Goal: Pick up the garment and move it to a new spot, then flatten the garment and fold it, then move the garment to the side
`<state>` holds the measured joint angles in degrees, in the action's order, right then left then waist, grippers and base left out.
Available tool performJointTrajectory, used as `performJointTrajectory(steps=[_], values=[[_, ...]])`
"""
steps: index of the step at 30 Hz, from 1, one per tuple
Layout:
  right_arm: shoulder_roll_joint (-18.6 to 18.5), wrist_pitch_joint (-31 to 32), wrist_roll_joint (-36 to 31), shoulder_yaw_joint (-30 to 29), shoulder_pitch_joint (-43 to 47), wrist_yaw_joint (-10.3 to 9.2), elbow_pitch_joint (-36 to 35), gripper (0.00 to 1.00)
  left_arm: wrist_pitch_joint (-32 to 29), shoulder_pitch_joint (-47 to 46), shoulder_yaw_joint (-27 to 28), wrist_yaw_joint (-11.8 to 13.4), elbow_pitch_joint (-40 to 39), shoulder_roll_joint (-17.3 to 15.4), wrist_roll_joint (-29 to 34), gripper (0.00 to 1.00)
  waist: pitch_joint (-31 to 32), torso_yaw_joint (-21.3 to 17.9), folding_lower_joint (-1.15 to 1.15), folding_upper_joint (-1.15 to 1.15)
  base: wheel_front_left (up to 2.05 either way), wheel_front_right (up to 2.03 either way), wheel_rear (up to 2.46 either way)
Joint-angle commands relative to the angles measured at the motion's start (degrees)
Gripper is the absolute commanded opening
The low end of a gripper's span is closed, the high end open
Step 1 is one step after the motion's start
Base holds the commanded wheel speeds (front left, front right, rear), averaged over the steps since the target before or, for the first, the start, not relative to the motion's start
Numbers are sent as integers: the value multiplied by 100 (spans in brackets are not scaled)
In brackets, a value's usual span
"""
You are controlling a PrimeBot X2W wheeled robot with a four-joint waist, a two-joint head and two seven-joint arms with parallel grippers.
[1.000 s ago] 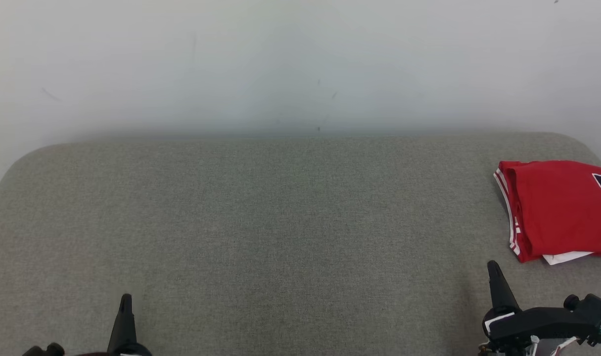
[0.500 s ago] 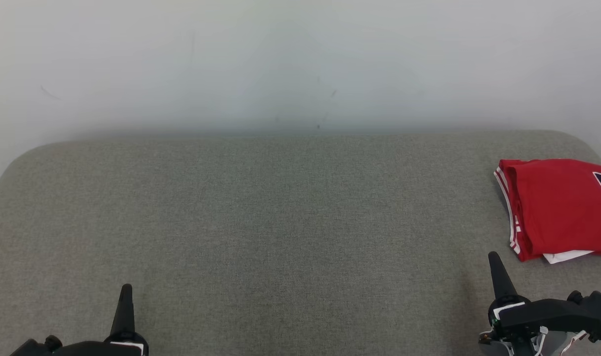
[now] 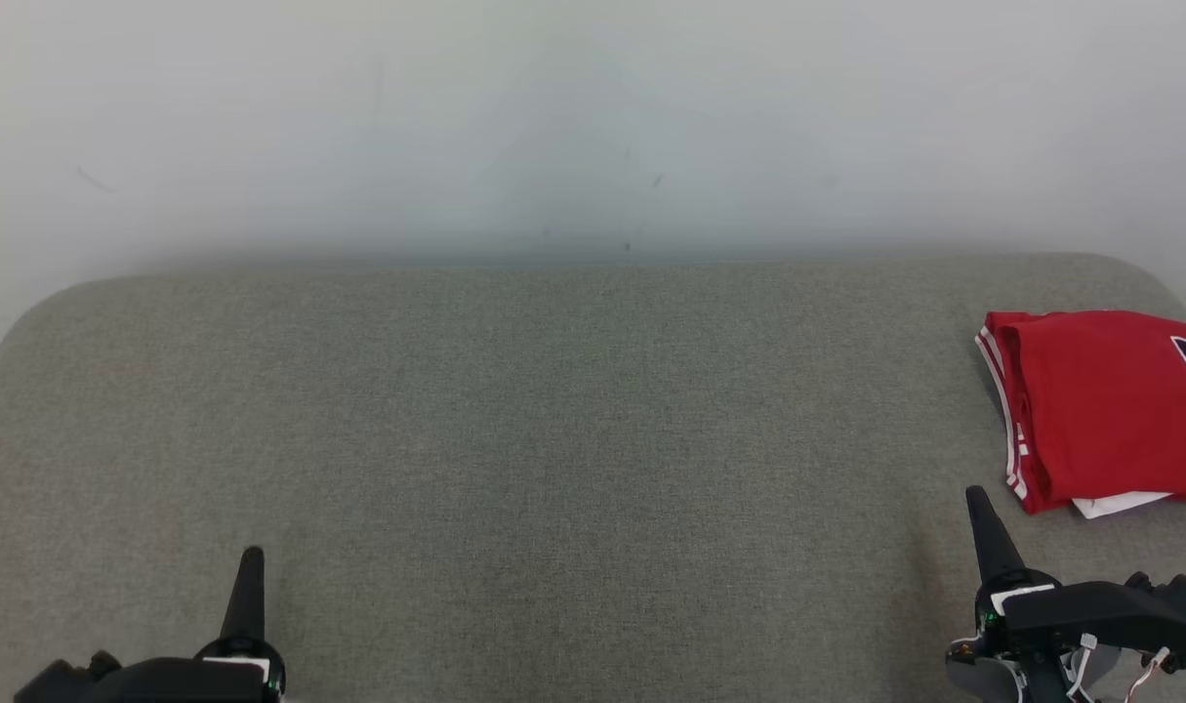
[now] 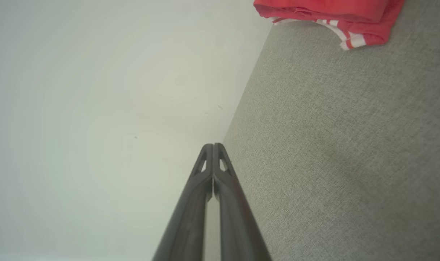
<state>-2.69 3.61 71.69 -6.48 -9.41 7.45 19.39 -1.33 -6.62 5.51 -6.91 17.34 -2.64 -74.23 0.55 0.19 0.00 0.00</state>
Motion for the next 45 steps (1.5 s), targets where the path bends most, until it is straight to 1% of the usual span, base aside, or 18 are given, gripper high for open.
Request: performJointTrajectory(steps=[1,30,43,45], values=[[-24,43,139,-18,-71,5,-23,0,-35,-159,16,-26,-21,-29,-128,0,-3,-1,0,0,0,0,0],[-27,278,1503,-94,-244,6,42,0,-372,-471,92,-66,193,-35,-1345,0,-71,-13,0,0,0,0,0],[-27,360,2034,-123,-315,6,73,0,-501,-594,120,-67,282,-37,-1785,0,-102,-19,0,0,0,0,0],[-27,360,2008,-120,-314,6,72,0,-496,-595,119,-67,279,-37,-1767,0,-102,-19,0,0,0,0,0]])
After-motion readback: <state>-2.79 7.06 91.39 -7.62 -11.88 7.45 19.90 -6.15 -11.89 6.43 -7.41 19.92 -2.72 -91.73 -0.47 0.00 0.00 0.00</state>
